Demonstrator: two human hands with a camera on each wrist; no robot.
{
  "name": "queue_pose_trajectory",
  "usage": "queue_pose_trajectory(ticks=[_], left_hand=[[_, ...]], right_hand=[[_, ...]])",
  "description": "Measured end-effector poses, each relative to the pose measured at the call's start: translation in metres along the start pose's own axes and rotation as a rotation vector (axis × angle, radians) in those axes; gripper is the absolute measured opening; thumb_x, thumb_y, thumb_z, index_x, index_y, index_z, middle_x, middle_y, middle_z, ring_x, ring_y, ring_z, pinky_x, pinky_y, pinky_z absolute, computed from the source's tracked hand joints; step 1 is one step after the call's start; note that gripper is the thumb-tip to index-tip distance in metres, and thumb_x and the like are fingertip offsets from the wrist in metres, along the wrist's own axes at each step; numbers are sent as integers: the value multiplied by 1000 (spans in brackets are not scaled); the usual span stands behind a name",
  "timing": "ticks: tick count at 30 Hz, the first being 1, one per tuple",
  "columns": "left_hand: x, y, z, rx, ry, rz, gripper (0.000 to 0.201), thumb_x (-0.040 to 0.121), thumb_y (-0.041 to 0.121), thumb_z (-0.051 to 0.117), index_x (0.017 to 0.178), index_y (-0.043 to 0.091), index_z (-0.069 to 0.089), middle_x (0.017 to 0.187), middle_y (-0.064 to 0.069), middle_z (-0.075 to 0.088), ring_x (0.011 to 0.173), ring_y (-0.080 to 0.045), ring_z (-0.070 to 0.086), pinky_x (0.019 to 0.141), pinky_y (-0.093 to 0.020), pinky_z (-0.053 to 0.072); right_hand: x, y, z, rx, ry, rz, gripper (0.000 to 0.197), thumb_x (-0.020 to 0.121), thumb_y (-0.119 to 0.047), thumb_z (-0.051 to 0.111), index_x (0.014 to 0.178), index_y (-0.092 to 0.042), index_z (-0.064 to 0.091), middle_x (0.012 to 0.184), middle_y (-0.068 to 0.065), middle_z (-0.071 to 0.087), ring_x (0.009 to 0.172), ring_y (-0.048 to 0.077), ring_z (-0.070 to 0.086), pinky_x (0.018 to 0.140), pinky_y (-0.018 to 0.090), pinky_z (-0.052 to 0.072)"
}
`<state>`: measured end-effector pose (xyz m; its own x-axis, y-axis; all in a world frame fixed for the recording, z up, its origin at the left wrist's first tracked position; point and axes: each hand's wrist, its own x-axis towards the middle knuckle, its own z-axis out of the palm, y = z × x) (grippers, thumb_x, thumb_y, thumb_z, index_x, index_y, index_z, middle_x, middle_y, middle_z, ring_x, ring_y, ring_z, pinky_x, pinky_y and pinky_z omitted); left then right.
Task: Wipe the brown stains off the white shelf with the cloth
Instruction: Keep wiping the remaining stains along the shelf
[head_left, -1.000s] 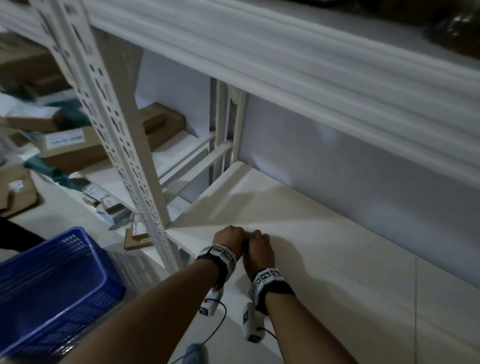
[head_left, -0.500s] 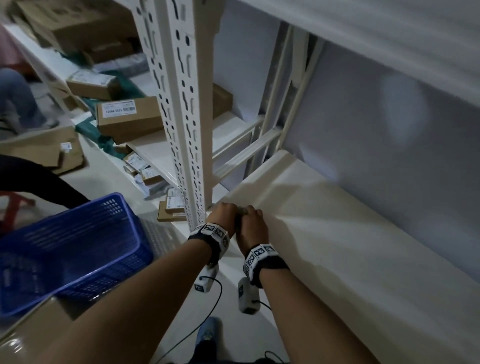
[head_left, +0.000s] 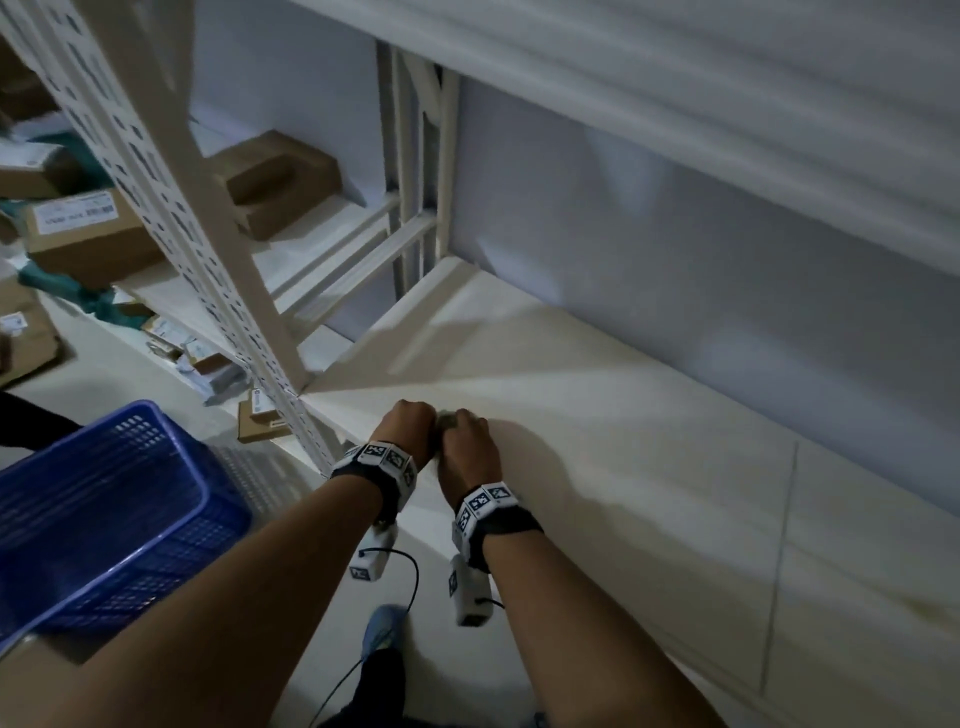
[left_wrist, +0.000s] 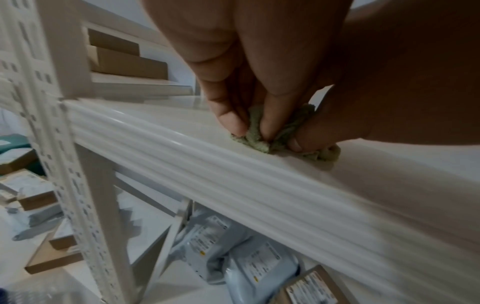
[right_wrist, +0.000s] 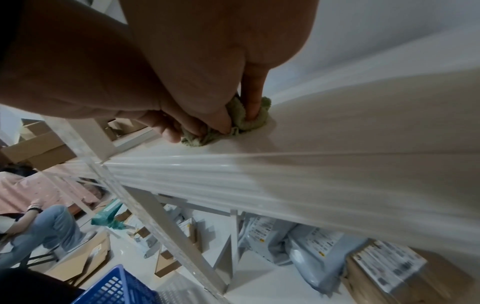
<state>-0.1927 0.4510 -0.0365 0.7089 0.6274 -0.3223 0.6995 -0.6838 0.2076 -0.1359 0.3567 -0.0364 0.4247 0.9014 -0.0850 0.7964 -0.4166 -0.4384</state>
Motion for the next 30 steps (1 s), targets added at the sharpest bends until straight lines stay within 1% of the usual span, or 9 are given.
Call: queue_pose_trajectory(ticks=[2,5,9,14,17,19,20,25,30], left_hand=[[-3,29,10,6,-15,29,21,87,12,48,66,13,51,85,-14,70,85,-36,66,67,-34,44],[-11,83,27,-25,-12,41,22,86,10,47,65,14,49,84,-15,69,84,-36,65,66,-34,45],[-21,144,45,-22,-18,66,19,86,9,47,70,10,58,86,-16,70,85,-36,65,65,-34,44],[-33,219,65,51,-34,172,19,86,10,47,77,6,64,87,-15,71,87,-36,66,69,-36,48],[-41,261,78,55,-39,222,19,86,11,48,72,10,61,86,-15,70,85,-35,66,65,-34,45],[-44,286,85,62,-47,251,19,86,12,49,69,12,57,85,-14,70,84,-34,66,64,-33,43],[-46,300,89,60,-49,269,19,86,11,49,69,12,58,85,-14,70,84,-34,66,63,-33,43],[-59,362,112,96,-67,356,21,85,10,49,64,14,51,82,-12,69,79,-32,66,59,-32,42],[-70,400,124,101,-51,386,18,86,12,50,74,10,62,83,-12,70,79,-31,67,59,-31,45]], right_hand=[[-18,24,-11,7,11,30,27,89,-2,48,113,-3,59,120,18,54,113,36,47,88,41,48],[-51,67,-27,-12,27,59,27,89,-2,47,114,-2,59,122,18,53,115,36,45,86,41,47],[-88,115,-42,-22,81,81,26,89,-1,47,112,0,60,121,20,53,114,37,46,83,42,47],[-138,171,-62,22,201,117,23,84,3,49,102,1,62,111,22,58,107,38,50,76,41,48],[-166,202,-74,11,252,155,18,80,5,55,95,1,65,103,22,61,99,40,54,66,40,49],[-183,221,-79,2,292,181,18,71,8,63,86,-1,66,92,20,63,88,40,59,55,36,48],[-193,232,-82,1,313,197,19,68,9,64,84,-3,66,89,18,63,85,39,59,53,35,48],[-238,278,-94,2,376,283,28,64,9,64,86,-8,68,90,12,66,83,35,59,58,34,51],[-265,309,-100,-4,395,333,31,68,9,61,93,-9,67,98,11,65,91,35,56,61,35,51]])
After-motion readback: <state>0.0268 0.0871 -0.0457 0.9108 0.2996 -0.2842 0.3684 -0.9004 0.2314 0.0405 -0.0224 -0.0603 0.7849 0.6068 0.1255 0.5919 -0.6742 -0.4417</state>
